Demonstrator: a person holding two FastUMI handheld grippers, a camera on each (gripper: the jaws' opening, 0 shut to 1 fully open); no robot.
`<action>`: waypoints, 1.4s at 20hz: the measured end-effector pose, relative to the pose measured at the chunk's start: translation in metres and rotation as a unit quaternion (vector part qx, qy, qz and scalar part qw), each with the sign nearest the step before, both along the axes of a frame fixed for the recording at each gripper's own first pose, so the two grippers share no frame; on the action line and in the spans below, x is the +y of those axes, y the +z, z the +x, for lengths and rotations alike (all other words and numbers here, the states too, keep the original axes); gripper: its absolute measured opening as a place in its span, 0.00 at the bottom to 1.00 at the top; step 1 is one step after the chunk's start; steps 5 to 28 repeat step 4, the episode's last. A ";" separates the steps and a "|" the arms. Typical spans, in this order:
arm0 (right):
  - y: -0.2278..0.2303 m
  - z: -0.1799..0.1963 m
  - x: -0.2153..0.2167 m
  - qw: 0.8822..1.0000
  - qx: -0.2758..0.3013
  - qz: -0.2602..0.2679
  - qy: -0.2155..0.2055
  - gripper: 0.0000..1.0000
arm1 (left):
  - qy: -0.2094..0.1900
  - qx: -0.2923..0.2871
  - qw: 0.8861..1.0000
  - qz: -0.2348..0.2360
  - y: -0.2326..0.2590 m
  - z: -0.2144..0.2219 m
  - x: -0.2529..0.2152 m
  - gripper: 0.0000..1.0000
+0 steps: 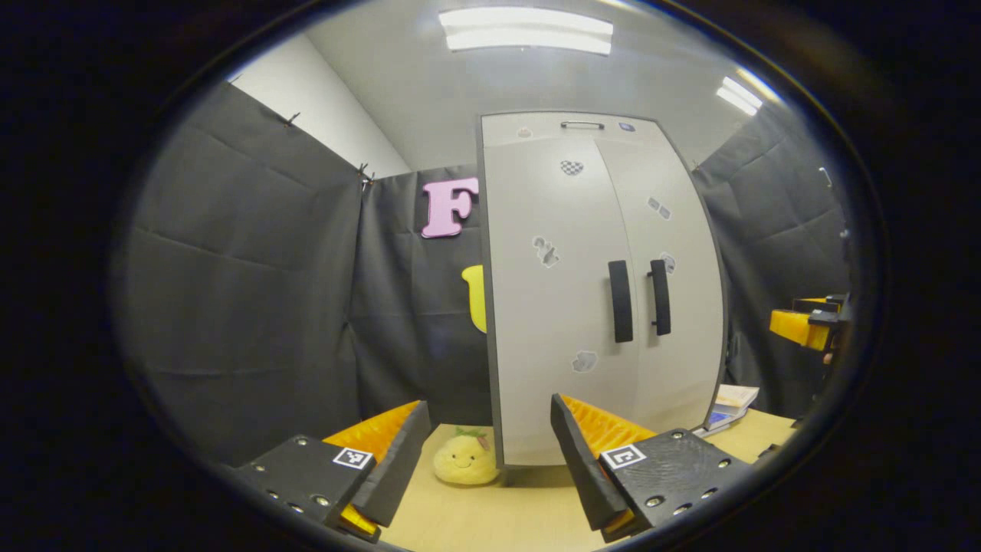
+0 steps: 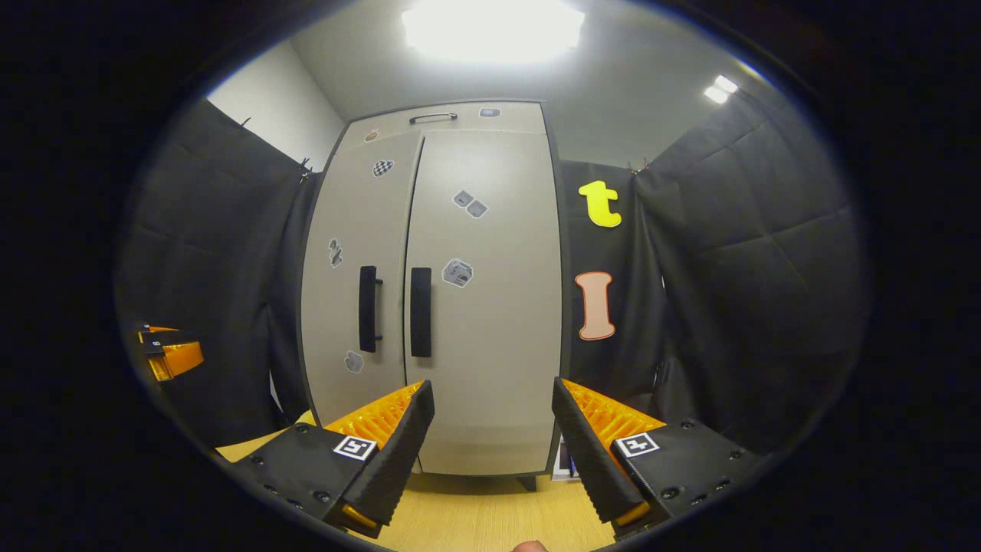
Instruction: Grab one shoe with the right hand and put it into the shoe cabinet, grab the other shoe with the left hand and put it into the shoe cabinet; then close the right door with the right hand and the left door with the left hand.
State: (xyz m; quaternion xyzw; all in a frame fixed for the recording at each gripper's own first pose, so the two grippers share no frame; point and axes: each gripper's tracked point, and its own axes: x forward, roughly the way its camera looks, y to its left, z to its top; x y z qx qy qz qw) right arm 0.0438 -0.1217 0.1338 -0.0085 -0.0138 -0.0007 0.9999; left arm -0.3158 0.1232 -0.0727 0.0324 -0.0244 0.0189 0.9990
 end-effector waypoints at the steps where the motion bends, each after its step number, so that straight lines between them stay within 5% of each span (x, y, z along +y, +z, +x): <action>1: 0.001 0.000 0.001 1.000 -0.002 -0.002 0.000 0.98 | 0.002 -0.001 1.000 0.001 0.000 0.000 0.000 0.89; 28: -0.001 0.001 0.003 1.000 0.001 -0.003 0.000 0.98 | 0.007 -0.003 1.000 0.003 0.001 -0.001 0.001 0.89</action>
